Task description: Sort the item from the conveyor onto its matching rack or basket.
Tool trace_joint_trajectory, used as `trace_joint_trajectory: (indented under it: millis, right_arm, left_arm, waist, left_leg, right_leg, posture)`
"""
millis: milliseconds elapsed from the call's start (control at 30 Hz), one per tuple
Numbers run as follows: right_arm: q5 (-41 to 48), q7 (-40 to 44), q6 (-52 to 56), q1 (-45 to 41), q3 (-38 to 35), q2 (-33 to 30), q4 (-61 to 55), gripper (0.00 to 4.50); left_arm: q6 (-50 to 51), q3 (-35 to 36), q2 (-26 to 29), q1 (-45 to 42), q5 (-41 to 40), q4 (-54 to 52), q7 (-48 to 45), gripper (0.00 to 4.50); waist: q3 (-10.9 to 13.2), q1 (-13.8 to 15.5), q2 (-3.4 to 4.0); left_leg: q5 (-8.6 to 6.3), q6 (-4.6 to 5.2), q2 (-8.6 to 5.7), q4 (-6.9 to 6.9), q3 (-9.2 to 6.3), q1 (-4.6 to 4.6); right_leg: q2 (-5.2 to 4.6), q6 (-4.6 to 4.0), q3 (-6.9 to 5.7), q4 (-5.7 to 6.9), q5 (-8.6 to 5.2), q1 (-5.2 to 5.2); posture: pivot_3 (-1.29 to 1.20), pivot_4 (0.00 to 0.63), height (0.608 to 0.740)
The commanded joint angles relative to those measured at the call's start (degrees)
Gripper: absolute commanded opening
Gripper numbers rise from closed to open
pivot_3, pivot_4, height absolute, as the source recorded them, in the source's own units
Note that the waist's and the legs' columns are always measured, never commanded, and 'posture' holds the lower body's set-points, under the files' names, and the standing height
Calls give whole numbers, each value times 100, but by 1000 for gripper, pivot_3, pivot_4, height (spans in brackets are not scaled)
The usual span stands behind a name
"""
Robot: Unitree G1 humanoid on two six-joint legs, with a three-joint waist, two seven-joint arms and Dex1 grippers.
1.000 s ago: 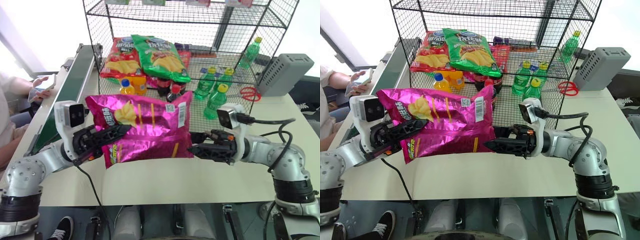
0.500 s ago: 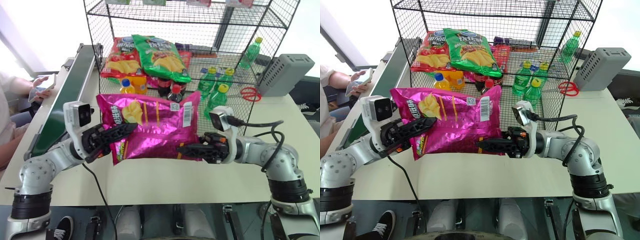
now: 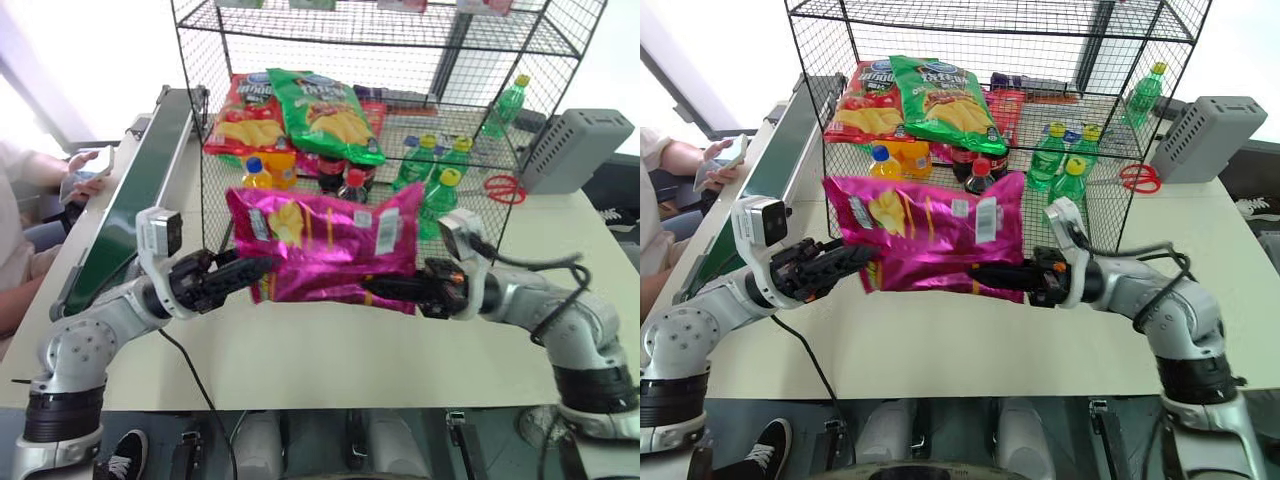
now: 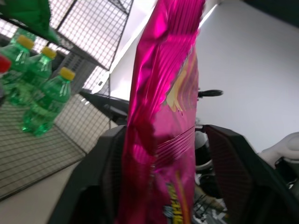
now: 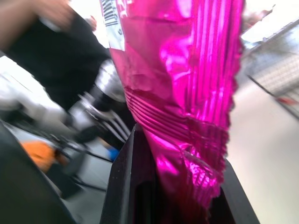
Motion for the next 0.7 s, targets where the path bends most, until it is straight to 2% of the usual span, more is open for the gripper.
trace_joint_trajectory:
  millis: [33, 100, 200, 233, 300, 333, 367, 433, 500, 567, 633, 700]
  right_arm:
    - [15, 97, -395, 293, -913, -415, -471, 195]
    - [-164, 135, -655, 575, -1342, -669, -553, 195]
    - [-426, -44, -1211, 795, -1991, -706, -464, 195]
    - [-794, -128, -1746, 770, -2112, -611, -378, 195]
    - [-971, -418, -2228, 624, -2429, -424, -292, 195]
    - [-1505, -681, -2911, 418, -2448, -316, -142, 195]
    - [-1639, -775, -3175, 262, -2479, -264, -73, 195]
    - [-2488, -1044, -4260, -11, -2342, -139, 152, 195]
    - [-2841, -1188, -4627, -155, -2175, -112, 372, 195]
    - [-3994, -1293, -5696, -210, -1734, -353, 868, 195]
    - [-4777, -1411, -6558, -273, -1447, -541, 1287, 195]
    - [-5583, -1957, -7191, -435, -1267, -701, 1780, 195]
  left_arm:
    - [-816, 63, 62, 102, 879, -197, -300, 4500]
    - [-1404, -128, -16, 112, 1495, -204, -464, 4500]
    - [-1810, -274, -301, -45, 1872, -294, -316, 4500]
    - [-2049, -354, -402, -88, 2109, -270, -297, 4500]
    - [-2155, -453, -547, -153, 2279, -153, -237, 4500]
    - [-2303, -531, -602, -163, 2437, -85, -289, 4500]
    - [-2417, -589, -673, -198, 2551, 7, -314, 4500]
    - [-2494, -652, -816, -356, 2631, 266, -336, 4500]
    - [-2678, -730, -899, -494, 2814, 471, -395, 4500]
    - [-2941, -803, -947, -667, 3038, 732, -541, 4500]
    - [-3113, -823, -995, -782, 3164, 911, -597, 4500]
    - [-3135, -869, -999, -803, 3184, 964, -695, 4500]
  waist:
    - [0, -5, 0]
    - [0, 1, 0]
    - [0, 1, -3]
    - [0, -1, -3]
    - [1, -11, -2]
    - [1, -23, -2]
    - [1, -35, -2]
    - [0, -32, 9]
    - [1, -19, 6]
    - [-1, -15, 4]
    - [0, -16, 4]
    - [0, -21, 5]
  left_leg:
    - [0, 0, -1, 0, 2, -2]
    - [0, 0, -1, 1, 3, -2]
    - [0, 0, -1, 1, 3, -3]
    - [0, 0, 0, 1, 2, -4]
    - [0, 0, 0, 1, 3, -2]
    - [0, 0, 0, 1, 3, -2]
    - [0, 0, 1, 1, 3, 0]
    - [0, 0, 0, 1, 7, 2]
    - [1, 0, 2, 2, 4, 2]
    - [1, 0, 2, 1, 4, 1]
    - [1, 0, 1, 2, 8, 0]
    - [1, 0, 0, 2, 13, -1]
  right_leg:
    - [-1, 0, 0, 0, 0, -3]
    - [-2, 0, 0, -1, 0, -4]
    - [-1, 0, -1, -5, 0, -3]
    - [-1, 0, 0, -6, 0, -3]
    - [-1, 0, 0, -5, 0, -3]
    - [0, 0, 1, -4, 1, -3]
    - [2, 1, 1, -3, 1, -3]
    - [3, 1, 5, -3, 1, -4]
    - [7, 2, 4, -1, 1, -4]
    - [8, 2, 3, 0, 1, -3]
    - [4, 3, 3, -2, 1, -4]
    - [1, 4, 4, -3, 1, -4]
  posture:
    - [0, 150, 740]
    - [0, 150, 740]
    - [0, 150, 740]
    - [0, 150, 740]
    - [0, 150, 740]
    - [0, 150, 740]
    - [0, 150, 740]
    - [0, 150, 740]
    - [0, 150, 740]
    - [0, 150, 740]
    - [0, 150, 740]
    - [0, 150, 740]
